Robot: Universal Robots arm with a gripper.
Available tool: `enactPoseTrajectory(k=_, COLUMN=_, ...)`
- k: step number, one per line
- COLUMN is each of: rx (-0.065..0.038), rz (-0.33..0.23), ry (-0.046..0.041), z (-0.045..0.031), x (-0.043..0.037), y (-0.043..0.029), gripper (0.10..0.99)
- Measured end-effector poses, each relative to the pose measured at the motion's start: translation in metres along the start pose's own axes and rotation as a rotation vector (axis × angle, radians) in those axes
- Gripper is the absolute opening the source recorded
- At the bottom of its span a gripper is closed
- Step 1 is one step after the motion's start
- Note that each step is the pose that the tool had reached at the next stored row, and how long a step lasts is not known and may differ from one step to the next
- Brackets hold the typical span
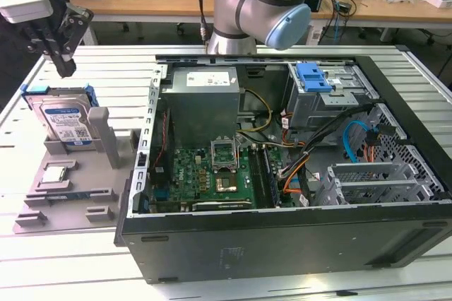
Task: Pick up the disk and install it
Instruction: 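Reach for the disk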
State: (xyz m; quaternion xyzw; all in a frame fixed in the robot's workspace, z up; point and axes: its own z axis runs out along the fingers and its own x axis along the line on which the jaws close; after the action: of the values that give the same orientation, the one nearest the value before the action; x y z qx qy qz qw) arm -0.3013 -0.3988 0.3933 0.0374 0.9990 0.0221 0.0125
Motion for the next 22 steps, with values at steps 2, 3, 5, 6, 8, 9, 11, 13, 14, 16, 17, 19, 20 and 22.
enactPoseTrajectory(k=2, rx=0.000, rz=0.000, ry=0.0000, z=-0.0001, x=0.0043, y=-0.0003, gripper=0.106)
enactPoseTrajectory(k=3, rx=0.000, rz=0.000, ry=0.0000, z=-0.0001, x=0.0062, y=-0.0005, gripper=0.106)
enactPoseTrajectory(k=5, rx=0.000, rz=0.000, ry=0.0000, z=-0.0003, x=0.0096, y=-0.0008, gripper=0.106)
enactPoseTrajectory(k=6, rx=0.000, rz=0.000, ry=0.0000, z=-0.0003, x=0.0113, y=-0.0009, gripper=0.106)
enactPoseTrajectory(k=8, rx=0.000, rz=0.000, ry=0.0000, z=-0.0005, x=0.0173, y=-0.0013, gripper=0.106)
enactPoseTrajectory(k=9, rx=0.000, rz=0.000, ry=0.0000, z=-0.0006, x=0.0208, y=-0.0016, gripper=0.106)
enactPoseTrajectory(k=11, rx=0.000, rz=0.000, ry=0.0001, z=-0.0007, x=0.0257, y=-0.0019, gripper=0.106)
enactPoseTrajectory(k=13, rx=0.000, rz=0.000, ry=0.0000, z=-0.0008, x=0.0309, y=-0.0023, gripper=0.106)
enactPoseTrajectory(k=14, rx=0.000, rz=0.000, ry=0.0000, z=-0.0009, x=0.0332, y=-0.0025, gripper=0.106)
enactPoseTrajectory(k=16, rx=0.000, rz=0.000, ry=0.0000, z=-0.0010, x=0.0377, y=-0.0028, gripper=0.106)
enactPoseTrajectory(k=17, rx=0.000, rz=0.000, ry=0.0000, z=-0.0011, x=0.0410, y=-0.0031, gripper=0.106)
enactPoseTrajectory(k=19, rx=0.000, rz=0.000, ry=0.0000, z=-0.0013, x=0.0512, y=-0.0038, gripper=0.106)
enactPoseTrajectory(k=20, rx=0.000, rz=0.000, ry=0.0001, z=-0.0014, x=0.0547, y=-0.0041, gripper=0.106)
enactPoseTrajectory(k=22, rx=0.000, rz=0.000, ry=0.0000, z=-0.0015, x=0.0594, y=-0.0045, gripper=0.106)
